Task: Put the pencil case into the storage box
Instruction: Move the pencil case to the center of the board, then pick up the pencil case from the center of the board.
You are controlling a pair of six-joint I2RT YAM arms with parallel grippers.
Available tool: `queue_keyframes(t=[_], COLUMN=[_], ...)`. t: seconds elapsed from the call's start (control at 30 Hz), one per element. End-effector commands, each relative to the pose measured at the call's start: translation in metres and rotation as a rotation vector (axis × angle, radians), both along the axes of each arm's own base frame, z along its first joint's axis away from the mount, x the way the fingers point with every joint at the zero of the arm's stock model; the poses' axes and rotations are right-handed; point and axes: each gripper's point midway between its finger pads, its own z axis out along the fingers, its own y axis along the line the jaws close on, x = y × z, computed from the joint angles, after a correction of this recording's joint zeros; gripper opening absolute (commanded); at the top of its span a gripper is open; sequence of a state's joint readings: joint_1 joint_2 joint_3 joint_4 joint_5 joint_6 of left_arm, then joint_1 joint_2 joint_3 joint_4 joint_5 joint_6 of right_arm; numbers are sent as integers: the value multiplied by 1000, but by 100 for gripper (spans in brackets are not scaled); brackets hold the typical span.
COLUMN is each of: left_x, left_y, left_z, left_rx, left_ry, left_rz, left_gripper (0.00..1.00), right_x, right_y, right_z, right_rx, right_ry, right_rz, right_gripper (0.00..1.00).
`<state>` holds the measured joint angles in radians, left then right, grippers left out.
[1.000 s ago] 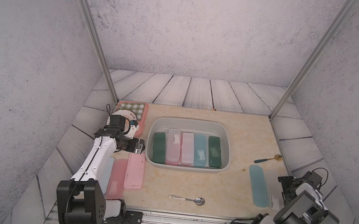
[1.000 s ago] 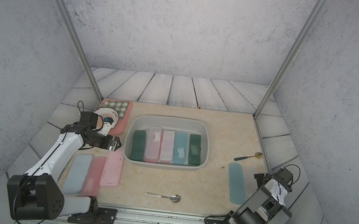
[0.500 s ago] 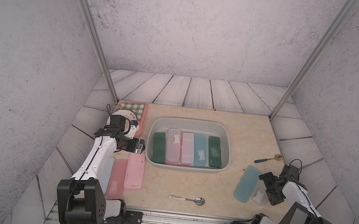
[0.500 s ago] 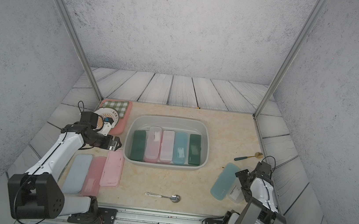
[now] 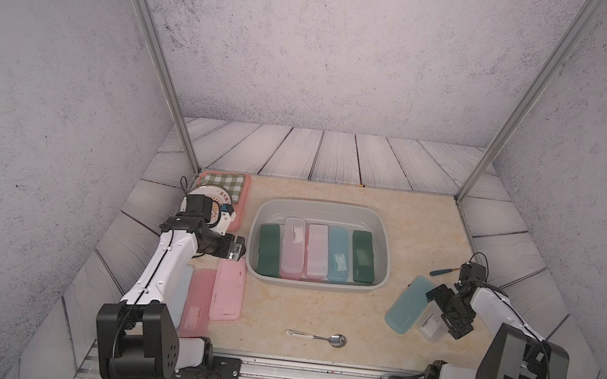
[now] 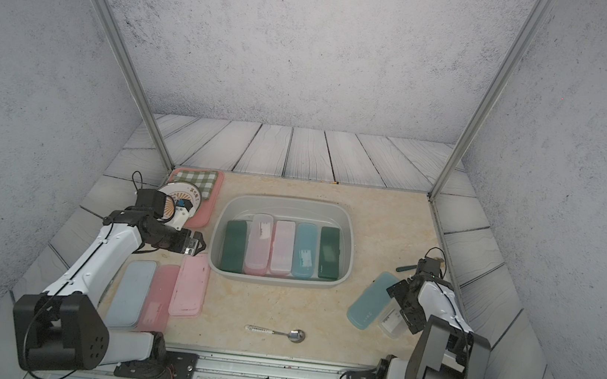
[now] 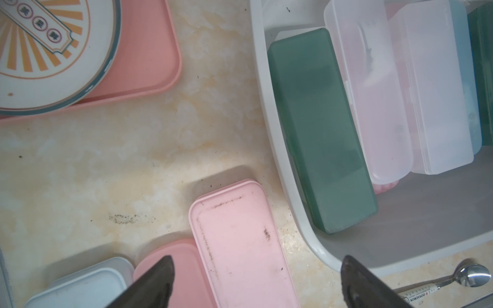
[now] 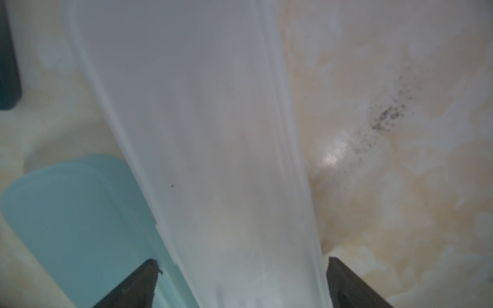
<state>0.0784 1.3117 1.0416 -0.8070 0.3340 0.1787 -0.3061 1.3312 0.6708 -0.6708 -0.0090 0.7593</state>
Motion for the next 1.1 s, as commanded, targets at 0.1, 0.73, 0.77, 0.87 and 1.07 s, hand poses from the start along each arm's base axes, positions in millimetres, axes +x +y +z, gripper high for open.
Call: queue_keyframes(t=[0.1, 0.73, 0.77, 0.87, 1.07], left_x=[0, 0, 0, -1, -6], left_y=[0, 2, 3, 4, -15], left_z=[3, 3, 2, 2, 15], left_rx=[-10, -22, -22, -22, -120], left_ry=[10, 13, 14, 13, -7], left_rz=[-12, -6, -5, 1, -74], left_gripper=[97, 97, 97, 97, 97], right_x=[-50, -50, -50, -46, -39], right_y=[-1, 2, 0, -4, 7], right_z=[-15, -11, -5, 22, 87], right_rx=[-31, -21, -38, -90, -144], right_ry=[230, 207, 188, 88, -110], right_rz=[-23, -45, -46, -49, 26], right_gripper=[94, 80, 79, 76, 73])
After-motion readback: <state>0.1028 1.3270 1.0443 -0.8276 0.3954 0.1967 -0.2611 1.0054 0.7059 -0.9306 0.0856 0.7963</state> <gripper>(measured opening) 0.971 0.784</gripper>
